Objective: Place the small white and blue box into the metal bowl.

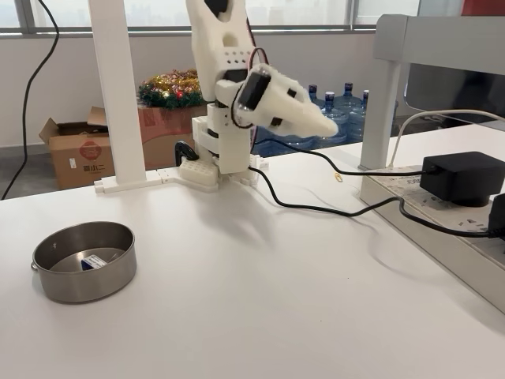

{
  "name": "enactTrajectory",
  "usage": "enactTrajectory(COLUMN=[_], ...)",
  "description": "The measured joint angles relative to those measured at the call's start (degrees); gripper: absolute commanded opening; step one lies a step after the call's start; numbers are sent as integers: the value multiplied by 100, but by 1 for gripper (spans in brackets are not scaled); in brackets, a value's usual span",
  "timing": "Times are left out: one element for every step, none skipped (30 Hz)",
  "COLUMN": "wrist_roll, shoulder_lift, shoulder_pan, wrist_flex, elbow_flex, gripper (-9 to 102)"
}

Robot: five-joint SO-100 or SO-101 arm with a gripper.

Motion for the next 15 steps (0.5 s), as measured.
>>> enactTrajectory(wrist_roll=[-554,-1055,-1450,-1811,-2215,-2522,-2804,-3085,-3287,-3428,-3524,-3586,-3630,-3656,-3674], shoulder_lift=[246,519,703,879,1178,1547,1934,2417,2927,3331,3683,4087,4500,4799,5106], shoulder_pan=[-105,-158,-176,-193,-237,-290,-325,-316,-299,-290,-281,-290,-360,-466,-554], wrist_flex=[290,606,844,1090,1485,1907,2382,2971,3560,4131,4746,5309,5889,6425,6961], elbow_flex=[9,9,18,18,35,44,62,79,105,132,149,149,149,149,149], gripper=[-4,-4,-4,-4,-4,-4,-4,-4,-4,-4,-4,-4,-4,-4,-4])
